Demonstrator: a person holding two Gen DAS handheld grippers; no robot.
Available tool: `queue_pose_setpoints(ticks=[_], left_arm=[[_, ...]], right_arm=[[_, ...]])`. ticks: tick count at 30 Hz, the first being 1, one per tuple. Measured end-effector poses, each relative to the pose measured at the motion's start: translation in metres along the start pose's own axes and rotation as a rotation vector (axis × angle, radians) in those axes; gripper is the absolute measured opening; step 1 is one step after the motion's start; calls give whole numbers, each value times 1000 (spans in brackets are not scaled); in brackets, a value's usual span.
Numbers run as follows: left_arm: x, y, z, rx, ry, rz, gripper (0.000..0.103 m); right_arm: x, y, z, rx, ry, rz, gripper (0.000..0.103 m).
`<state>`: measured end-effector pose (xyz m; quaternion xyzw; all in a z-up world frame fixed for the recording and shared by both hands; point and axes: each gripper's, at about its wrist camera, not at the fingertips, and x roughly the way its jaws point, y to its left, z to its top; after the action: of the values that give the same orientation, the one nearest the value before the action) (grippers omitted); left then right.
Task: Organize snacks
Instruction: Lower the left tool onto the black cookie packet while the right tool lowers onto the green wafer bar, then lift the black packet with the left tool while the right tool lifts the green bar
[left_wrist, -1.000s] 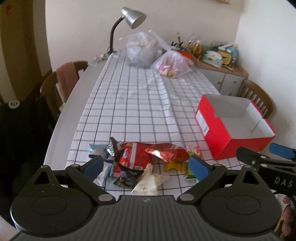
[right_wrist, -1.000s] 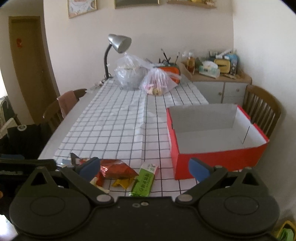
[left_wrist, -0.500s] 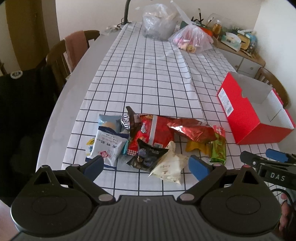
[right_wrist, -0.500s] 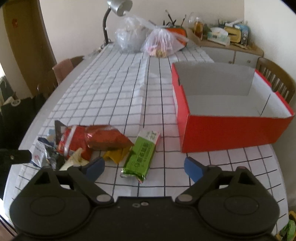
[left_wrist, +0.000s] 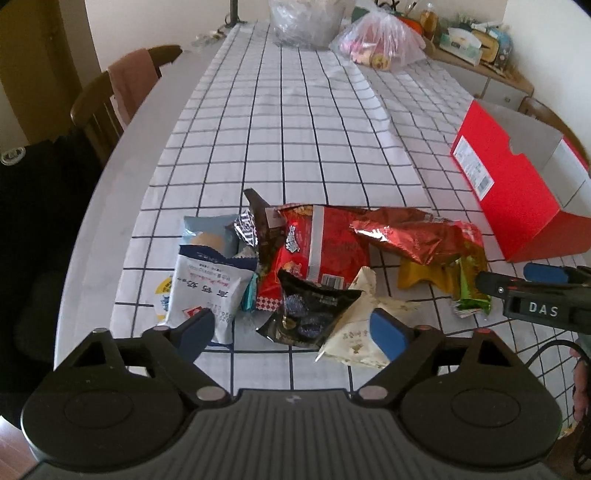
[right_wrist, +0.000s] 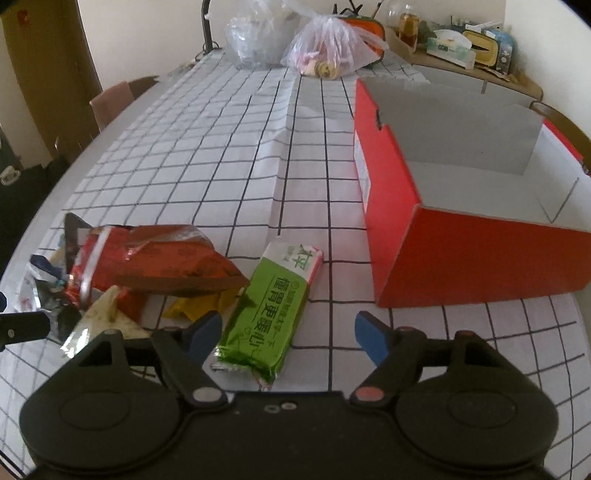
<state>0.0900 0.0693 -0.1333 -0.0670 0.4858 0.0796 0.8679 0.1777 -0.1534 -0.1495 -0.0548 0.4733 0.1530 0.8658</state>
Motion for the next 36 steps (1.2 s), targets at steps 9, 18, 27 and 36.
queue_pose_setpoints(ticks=[9, 18, 27, 36], left_arm=[[21, 1, 8, 9, 52, -13, 74], [38, 4, 11, -2, 92, -11, 62], [47, 5, 10, -20, 121, -10, 38], [46, 10, 11, -56, 124, -9, 33]], right_arm=[[23, 5, 7, 43, 31, 8, 72], [36, 13, 10, 23, 51, -8, 68], [31, 13, 8, 31, 30, -10, 44], [10, 6, 1, 62, 0, -19, 41]])
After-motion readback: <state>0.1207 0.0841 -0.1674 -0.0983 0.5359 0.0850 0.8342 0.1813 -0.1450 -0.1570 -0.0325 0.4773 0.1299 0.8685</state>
